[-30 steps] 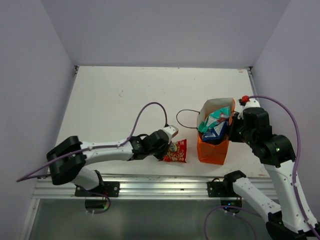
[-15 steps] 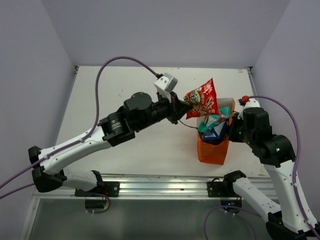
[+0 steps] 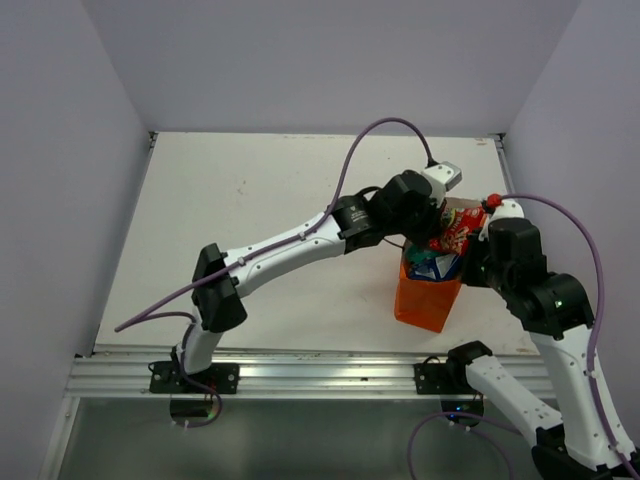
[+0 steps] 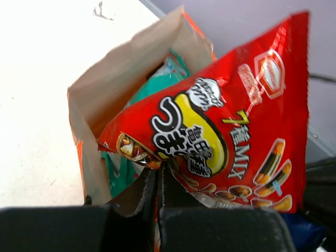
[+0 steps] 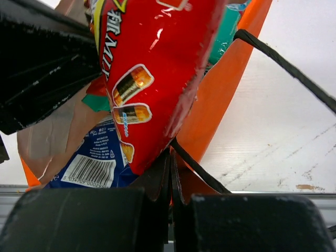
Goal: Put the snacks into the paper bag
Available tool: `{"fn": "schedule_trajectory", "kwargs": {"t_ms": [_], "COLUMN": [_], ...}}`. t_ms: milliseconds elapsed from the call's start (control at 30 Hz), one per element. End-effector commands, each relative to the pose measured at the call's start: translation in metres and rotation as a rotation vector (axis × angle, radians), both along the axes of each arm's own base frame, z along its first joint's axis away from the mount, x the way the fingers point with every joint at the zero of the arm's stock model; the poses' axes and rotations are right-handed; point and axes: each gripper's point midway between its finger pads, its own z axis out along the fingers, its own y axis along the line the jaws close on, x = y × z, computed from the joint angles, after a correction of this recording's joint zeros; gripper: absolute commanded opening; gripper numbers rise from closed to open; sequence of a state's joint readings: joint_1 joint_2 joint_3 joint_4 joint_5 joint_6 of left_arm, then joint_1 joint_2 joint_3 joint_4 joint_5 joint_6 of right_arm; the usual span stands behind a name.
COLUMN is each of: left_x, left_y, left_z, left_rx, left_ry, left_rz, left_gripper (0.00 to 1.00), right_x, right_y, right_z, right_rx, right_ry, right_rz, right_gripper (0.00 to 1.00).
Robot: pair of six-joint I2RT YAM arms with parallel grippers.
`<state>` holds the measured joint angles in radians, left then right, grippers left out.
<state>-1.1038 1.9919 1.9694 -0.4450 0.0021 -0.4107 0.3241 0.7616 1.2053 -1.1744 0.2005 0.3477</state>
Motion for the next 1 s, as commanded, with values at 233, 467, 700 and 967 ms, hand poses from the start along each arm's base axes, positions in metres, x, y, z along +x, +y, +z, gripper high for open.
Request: {"fn": "schedule_trajectory", "kwargs": {"t_ms": [233,467,700,967], "left_x": [-0.021,-0.022,-0.029,-0.026], "left_y": [0.016,0.038,0.076,0.074], "left_z": [-0.002,0.066,0.143,0.09], "left_rx": [0.217,0.068,-0.144,-0.003], "left_ry": [-0.026,-0.113,-0.224,-0.145], "left_rz": [-0.005,0.063,0.177,0.192], "left_gripper": [0.0,0.91,0.99,0.99], "right_x": [0.007,0.011,0.012,0.012], "right_y": [0.007,0.011,0.011,0.011], "right_z": [0.003,0.001,0.001,0.0], "right_rx": [0.005,0.012,0.01,0.009], "right_ry": [-0.016,-0.015,-0.011,-0.009], "right_rz": [0.041,0.056,0.057,0.057], "right_gripper": [0.0,0.0,0.0,0.0]}}
